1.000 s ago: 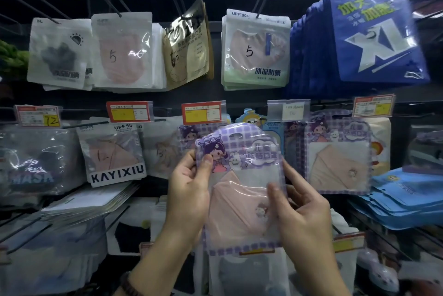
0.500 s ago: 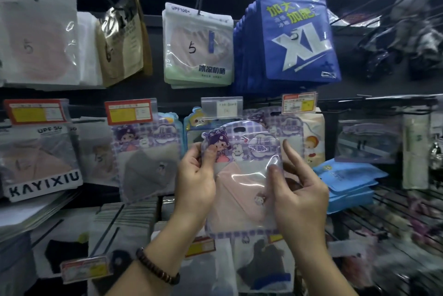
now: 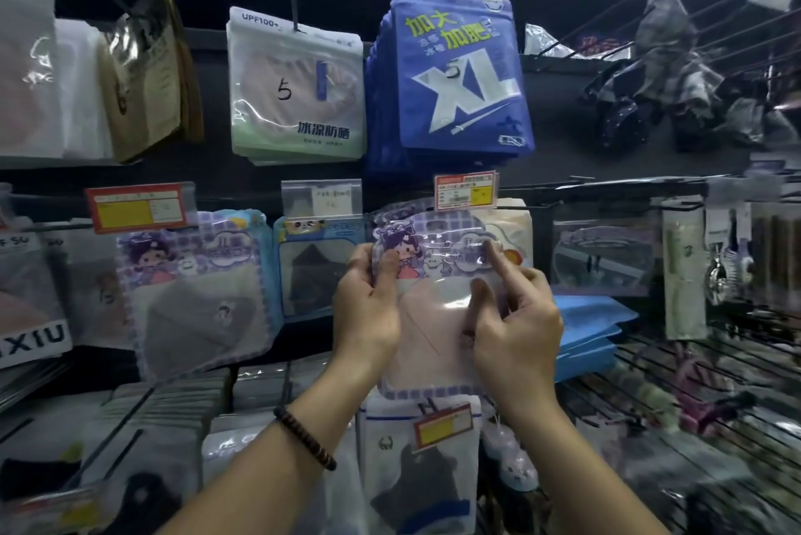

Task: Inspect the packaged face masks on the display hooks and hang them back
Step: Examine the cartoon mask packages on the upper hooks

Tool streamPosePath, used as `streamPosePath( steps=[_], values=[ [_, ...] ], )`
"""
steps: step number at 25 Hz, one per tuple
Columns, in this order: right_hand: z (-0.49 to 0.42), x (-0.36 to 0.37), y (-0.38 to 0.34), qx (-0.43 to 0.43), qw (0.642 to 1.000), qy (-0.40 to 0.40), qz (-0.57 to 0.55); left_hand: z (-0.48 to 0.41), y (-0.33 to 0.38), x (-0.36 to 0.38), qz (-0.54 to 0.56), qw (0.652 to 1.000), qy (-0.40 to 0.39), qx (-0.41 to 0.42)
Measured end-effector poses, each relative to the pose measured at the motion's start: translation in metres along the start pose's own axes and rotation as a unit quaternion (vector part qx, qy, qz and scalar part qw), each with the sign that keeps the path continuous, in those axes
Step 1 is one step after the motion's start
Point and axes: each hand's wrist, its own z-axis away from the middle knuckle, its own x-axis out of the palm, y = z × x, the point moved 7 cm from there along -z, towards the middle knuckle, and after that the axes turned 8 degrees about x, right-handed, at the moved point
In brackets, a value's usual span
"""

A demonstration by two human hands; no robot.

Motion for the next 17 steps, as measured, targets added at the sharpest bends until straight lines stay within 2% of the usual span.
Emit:
streamPosePath(
  steps=[5,8,17],
  values=[
    [-0.018,-0.007,-0.002,-0.039,0.999,0.026,-0.022,-0.008,0.011,0.015,0.005,1.000,-0.016,0.019],
    [-0.030,-0.008,0.003,-0.033,0.999,0.030,-0.022,-0.016,0.021,0.020,-0.017,0.999,-0.012,0.032],
    [-0.057,0.002,0.011,-0.004,0.999,-0.032,0.027,-0.028,0.019,0.025,-0.116,0.993,-0.009,-0.021]
  ],
)
